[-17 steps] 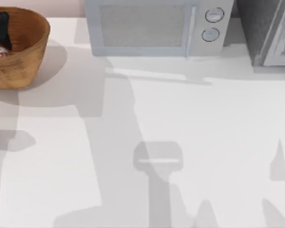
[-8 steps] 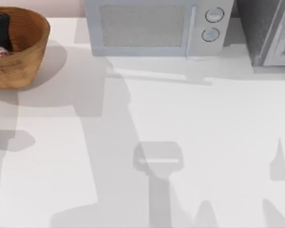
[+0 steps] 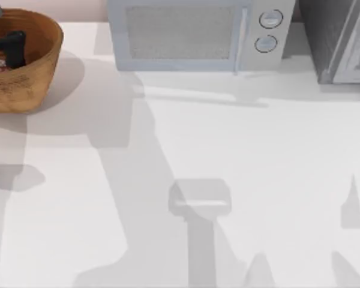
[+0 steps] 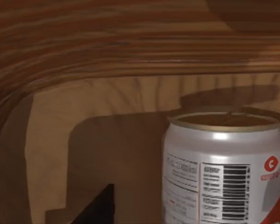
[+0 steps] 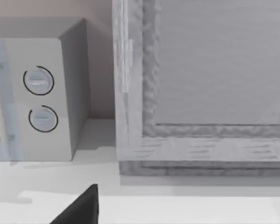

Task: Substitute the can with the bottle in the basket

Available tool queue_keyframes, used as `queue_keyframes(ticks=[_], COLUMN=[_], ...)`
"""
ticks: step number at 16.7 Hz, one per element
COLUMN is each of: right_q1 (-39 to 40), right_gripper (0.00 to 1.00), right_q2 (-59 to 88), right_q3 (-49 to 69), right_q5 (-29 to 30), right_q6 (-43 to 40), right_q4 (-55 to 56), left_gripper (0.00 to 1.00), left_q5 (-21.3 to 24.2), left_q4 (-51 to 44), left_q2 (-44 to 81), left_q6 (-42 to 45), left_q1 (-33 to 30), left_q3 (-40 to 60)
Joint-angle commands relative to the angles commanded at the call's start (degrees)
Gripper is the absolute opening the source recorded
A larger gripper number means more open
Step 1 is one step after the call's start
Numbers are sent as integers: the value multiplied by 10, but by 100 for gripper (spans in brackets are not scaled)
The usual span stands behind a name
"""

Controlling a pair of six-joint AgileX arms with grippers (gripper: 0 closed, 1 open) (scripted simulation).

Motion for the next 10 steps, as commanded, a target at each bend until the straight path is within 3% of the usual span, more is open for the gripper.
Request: queue_keyframes(ticks=[4,10], right_q1=[0,0], right_gripper=[100,100], right_q2=[0,0], right_q3=[0,0], right_q5=[0,0], right_q6=[0,0], right_q4=[0,0], left_gripper=[100,55], left_q5=[0,0], left_q4=[2,2], left_q2=[0,0], left_q6=[0,0], left_q1=[0,0], left_q3=[-1,-1])
